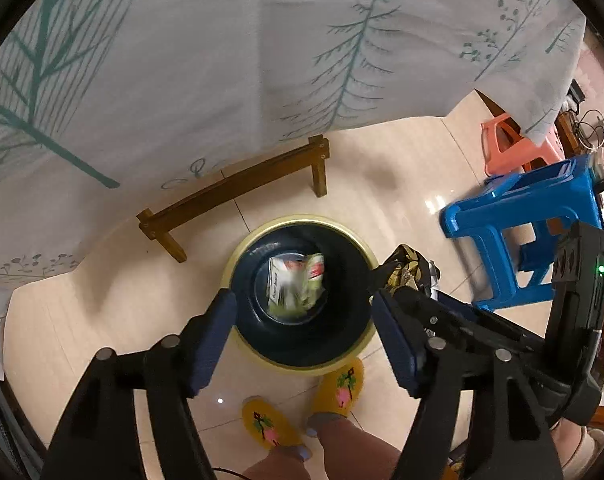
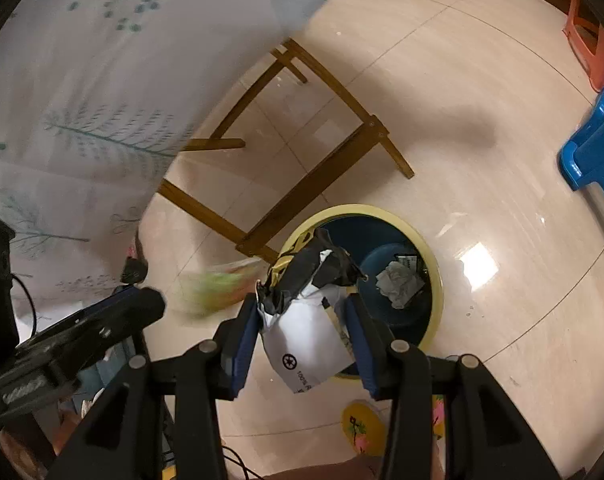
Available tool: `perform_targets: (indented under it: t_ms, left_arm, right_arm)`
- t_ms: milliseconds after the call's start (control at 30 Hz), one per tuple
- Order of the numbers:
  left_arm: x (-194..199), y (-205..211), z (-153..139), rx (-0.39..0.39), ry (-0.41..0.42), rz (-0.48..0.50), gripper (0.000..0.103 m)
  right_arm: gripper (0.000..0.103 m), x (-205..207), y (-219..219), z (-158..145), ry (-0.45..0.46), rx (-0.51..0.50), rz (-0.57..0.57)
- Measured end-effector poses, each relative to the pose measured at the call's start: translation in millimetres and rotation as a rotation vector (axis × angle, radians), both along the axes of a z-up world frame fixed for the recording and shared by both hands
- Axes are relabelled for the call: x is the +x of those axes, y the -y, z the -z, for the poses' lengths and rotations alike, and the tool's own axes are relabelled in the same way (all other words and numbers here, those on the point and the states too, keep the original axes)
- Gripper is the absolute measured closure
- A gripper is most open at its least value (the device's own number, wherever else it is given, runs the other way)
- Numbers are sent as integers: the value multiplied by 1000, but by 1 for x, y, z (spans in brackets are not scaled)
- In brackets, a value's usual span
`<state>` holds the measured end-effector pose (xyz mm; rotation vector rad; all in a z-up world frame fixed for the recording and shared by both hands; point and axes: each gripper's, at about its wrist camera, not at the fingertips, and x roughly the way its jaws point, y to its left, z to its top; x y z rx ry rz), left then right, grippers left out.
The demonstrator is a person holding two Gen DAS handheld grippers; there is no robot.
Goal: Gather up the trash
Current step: 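Open both grippers to drop the wrappers into the bin, then move both tools back toward the table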
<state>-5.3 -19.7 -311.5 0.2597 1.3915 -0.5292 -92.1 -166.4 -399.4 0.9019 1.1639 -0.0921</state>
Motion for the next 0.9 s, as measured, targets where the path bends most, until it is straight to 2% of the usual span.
perform_targets:
  t_ms: [333,533,667,900]
  left_arm:
    - [10,-20,-1,23,40,-43,24]
    - [14,-34,-8,24,43,-96,24]
    - [17,-43,-15,17,45,-123,23]
    - [15,-52,-36,24,45,-141,22]
  right_arm:
    - [56,20,-9,10,-22,0,-35]
    - [54,31,-21,1,-22,-10,-85]
    - [34,36,-25,-10,3,-33,-111]
    - [33,40,-30,-37,9,-68,-120]
